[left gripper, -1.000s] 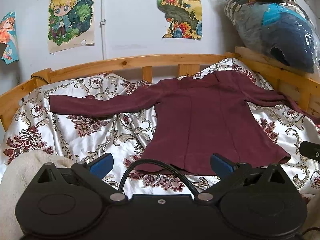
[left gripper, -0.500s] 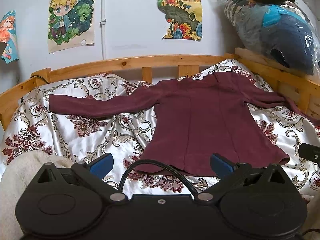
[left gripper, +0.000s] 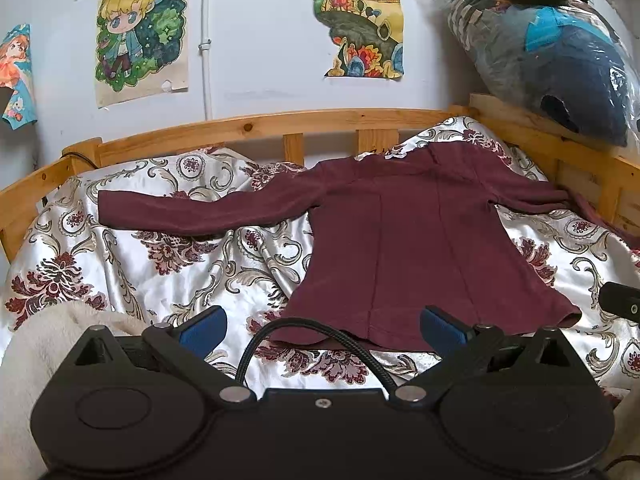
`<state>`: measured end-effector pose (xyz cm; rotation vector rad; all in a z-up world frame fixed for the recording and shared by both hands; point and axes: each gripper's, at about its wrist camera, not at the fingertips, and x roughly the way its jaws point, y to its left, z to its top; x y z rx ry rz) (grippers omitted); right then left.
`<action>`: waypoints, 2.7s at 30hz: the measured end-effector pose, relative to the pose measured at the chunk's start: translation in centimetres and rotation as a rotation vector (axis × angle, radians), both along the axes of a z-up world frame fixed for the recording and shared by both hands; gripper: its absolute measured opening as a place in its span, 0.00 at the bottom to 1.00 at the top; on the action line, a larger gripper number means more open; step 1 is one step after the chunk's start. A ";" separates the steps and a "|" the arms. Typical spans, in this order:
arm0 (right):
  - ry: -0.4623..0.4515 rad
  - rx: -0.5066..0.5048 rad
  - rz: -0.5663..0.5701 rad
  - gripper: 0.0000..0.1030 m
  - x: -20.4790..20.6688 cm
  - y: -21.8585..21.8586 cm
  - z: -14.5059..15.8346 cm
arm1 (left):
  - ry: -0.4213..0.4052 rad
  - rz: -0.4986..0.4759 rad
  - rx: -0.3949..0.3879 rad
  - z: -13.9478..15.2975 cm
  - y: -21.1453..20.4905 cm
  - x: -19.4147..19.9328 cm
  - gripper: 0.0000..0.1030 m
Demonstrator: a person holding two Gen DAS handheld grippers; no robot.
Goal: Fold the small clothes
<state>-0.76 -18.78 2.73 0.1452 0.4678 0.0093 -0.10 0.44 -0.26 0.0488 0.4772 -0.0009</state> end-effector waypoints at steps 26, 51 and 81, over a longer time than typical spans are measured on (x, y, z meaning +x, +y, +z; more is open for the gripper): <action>0.308 -0.205 -0.100 1.00 15.9 -16.4 6.2 | 0.071 -0.377 0.042 6.0 -9.0 17.1 1.00; 0.562 -0.324 -0.211 0.06 24.1 -24.1 -4.7 | 0.212 -0.153 0.018 -1.1 -4.9 25.1 1.00; 0.373 -0.148 0.688 0.15 30.5 12.7 2.6 | 0.244 0.090 -0.353 -0.4 10.6 28.7 1.00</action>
